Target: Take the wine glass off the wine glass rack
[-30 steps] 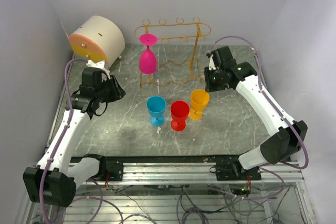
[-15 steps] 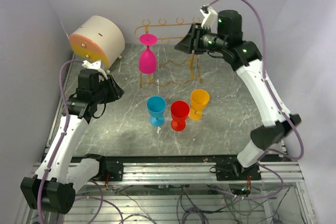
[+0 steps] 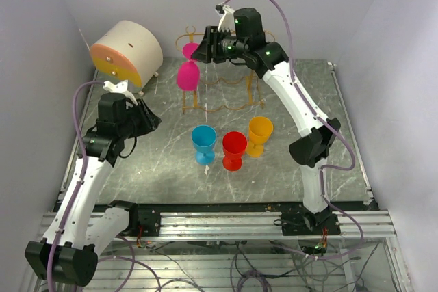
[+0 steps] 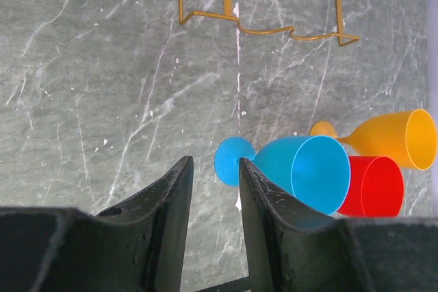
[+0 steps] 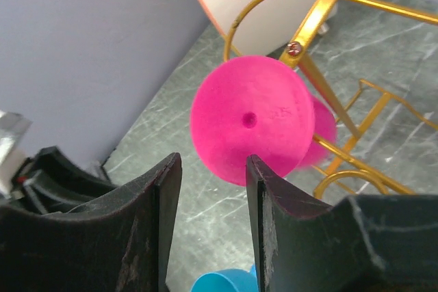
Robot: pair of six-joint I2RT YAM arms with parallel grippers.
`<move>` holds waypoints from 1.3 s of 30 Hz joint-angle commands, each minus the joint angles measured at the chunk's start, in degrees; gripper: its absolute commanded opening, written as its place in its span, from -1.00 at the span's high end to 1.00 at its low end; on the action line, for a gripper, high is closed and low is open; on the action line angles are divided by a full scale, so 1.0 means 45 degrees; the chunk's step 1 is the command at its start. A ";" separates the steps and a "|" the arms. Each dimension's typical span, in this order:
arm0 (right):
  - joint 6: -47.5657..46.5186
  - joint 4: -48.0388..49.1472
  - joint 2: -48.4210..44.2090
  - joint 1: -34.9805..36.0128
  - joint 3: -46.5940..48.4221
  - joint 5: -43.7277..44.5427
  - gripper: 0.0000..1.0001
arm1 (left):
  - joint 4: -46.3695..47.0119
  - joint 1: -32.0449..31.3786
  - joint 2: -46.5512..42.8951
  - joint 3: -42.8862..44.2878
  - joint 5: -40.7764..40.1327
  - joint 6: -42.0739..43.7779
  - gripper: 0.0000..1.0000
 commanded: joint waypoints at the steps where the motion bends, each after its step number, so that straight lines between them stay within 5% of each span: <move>1: -0.0866 0.0408 -0.0601 0.0223 0.0015 0.1479 0.14 | -0.0002 0.0001 -0.0457 0.0153 -0.0326 -0.0181 0.12; 39: -0.0681 0.0684 0.0088 0.0032 0.0299 0.3173 0.16 | -0.0315 0.0001 -0.0975 -0.0798 0.0059 -0.0608 0.14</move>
